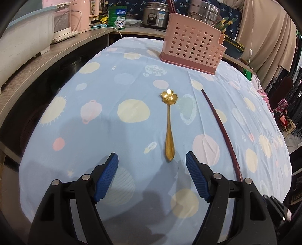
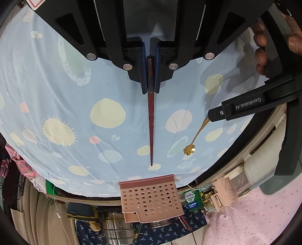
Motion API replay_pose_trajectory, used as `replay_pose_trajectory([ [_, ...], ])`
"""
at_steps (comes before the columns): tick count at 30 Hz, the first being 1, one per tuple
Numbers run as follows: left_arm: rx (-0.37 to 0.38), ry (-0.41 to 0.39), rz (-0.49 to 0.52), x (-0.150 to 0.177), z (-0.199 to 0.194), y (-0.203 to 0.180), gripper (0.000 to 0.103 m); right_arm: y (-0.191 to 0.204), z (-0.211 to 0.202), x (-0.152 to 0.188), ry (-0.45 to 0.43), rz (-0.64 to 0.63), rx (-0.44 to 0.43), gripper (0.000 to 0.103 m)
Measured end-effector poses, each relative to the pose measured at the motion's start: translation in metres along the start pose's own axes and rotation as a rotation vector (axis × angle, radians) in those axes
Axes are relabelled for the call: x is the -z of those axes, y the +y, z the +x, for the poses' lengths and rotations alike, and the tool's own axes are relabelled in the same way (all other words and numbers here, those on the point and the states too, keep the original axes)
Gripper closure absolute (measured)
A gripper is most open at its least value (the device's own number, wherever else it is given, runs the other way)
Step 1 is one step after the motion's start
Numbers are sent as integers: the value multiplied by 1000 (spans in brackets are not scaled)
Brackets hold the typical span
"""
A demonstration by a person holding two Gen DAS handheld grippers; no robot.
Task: Organize utensils
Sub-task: 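Grasp the last dark-red chopstick with the right tool while the left tool grasps the gold spoon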
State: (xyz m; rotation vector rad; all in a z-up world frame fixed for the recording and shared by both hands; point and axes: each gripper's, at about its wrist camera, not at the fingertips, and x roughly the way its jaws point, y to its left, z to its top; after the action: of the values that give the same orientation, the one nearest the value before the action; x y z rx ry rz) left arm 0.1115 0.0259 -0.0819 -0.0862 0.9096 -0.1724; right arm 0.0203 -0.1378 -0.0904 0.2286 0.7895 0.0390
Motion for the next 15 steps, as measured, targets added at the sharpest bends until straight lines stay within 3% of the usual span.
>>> replay_pose_trajectory([
  [6, 8, -2, 12, -7, 8, -7, 56, -1, 2, 0, 1, 2, -5, 96],
  [12, 19, -6, 43, -4, 10, -13, 90, -1, 2, 0, 0, 0, -3, 96],
  [15, 26, -6, 50, -3, 9, -15, 93, -1, 2, 0, 0, 1, -6, 96],
])
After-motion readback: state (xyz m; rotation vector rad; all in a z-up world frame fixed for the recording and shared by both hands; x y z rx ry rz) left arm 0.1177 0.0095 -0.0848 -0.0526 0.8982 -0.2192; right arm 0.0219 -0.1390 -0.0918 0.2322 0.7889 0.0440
